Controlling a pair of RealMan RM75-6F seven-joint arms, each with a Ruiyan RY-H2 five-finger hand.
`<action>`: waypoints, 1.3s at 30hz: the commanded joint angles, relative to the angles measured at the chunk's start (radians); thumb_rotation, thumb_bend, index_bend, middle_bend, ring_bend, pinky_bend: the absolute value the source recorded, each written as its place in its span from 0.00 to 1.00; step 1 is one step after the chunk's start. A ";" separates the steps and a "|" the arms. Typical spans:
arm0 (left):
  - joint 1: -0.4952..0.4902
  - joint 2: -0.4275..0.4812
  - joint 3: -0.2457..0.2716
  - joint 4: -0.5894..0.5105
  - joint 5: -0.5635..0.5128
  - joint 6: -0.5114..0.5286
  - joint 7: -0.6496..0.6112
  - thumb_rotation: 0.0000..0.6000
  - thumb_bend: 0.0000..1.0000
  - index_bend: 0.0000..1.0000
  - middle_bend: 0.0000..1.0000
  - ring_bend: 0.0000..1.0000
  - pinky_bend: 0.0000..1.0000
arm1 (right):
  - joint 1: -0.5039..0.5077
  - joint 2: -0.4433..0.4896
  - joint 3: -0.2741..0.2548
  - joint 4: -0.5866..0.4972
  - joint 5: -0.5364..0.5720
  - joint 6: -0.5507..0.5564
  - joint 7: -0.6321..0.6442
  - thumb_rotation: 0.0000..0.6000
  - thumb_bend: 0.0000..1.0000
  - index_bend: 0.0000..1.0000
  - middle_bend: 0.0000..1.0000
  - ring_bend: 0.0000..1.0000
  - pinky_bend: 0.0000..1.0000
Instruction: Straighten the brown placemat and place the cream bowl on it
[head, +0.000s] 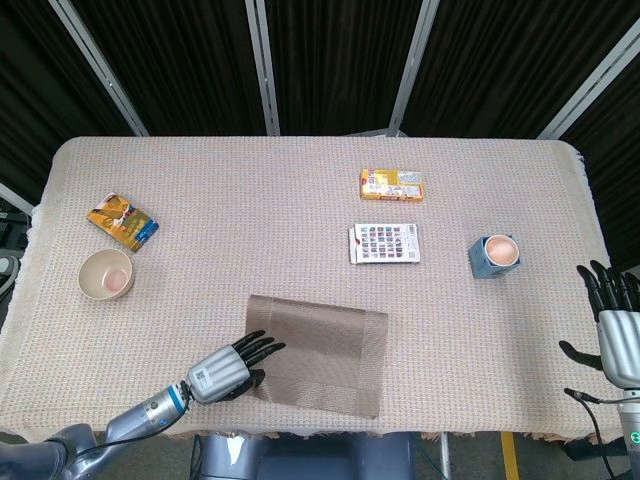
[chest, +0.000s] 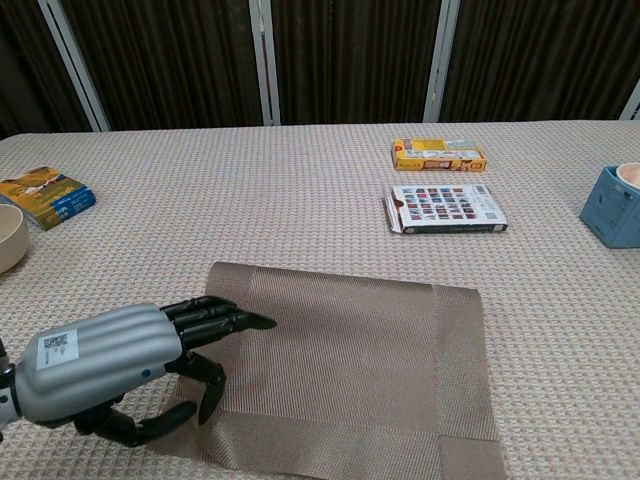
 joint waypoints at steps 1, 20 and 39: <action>-0.023 -0.002 -0.042 -0.023 -0.034 -0.018 -0.013 1.00 0.54 0.61 0.00 0.00 0.00 | 0.001 -0.001 0.001 0.002 0.005 -0.003 -0.001 1.00 0.00 0.00 0.00 0.00 0.00; -0.327 -0.069 -0.601 0.096 -0.652 -0.450 -0.050 1.00 0.56 0.63 0.00 0.00 0.00 | 0.005 -0.004 0.015 -0.004 0.047 -0.008 -0.024 1.00 0.00 0.00 0.00 0.00 0.00; -0.284 -0.047 -0.544 0.310 -0.729 -0.466 0.000 1.00 0.53 0.58 0.00 0.00 0.00 | 0.011 -0.012 0.014 -0.010 0.059 -0.018 -0.042 1.00 0.00 0.00 0.00 0.00 0.00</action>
